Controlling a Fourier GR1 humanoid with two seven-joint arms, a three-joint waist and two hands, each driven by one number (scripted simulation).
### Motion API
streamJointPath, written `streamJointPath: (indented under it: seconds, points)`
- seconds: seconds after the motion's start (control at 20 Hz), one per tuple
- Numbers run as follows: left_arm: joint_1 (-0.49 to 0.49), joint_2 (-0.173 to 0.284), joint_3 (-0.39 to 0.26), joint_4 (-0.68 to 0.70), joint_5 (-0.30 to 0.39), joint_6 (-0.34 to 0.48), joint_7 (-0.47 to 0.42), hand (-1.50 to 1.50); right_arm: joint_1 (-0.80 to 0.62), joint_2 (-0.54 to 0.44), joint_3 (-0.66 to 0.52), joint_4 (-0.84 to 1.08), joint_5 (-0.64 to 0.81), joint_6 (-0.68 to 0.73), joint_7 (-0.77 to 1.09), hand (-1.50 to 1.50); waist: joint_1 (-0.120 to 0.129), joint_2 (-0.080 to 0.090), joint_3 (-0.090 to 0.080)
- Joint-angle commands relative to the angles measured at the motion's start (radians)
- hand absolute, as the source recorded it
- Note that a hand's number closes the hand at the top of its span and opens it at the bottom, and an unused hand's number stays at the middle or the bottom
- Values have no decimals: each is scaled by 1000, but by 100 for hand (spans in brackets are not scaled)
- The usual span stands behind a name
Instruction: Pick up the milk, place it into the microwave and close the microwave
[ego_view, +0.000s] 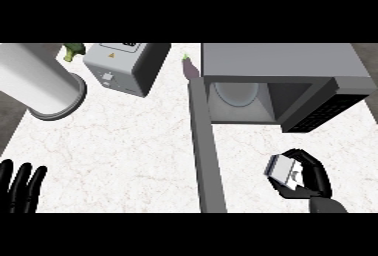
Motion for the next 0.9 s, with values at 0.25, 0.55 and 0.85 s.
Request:
streamJointPath:
  seconds: [0.25, 0.55, 0.85]
  points:
    - [11, 17, 51, -41, 54, -9, 33, -150, 126, 30, 105, -206, 1, 145, -95, 150, -16, -4, -1]
    - [8, 35, 155, 18, 125, -39, -7, -150, 189, 170, 181, -548, -24, -13, 190, 150, -16, -4, -2]
    - [-2, 21, 159, 38, 143, -55, -10, -150, 135, 189, 223, -653, -9, -111, 316, 150, -8, 0, -1]
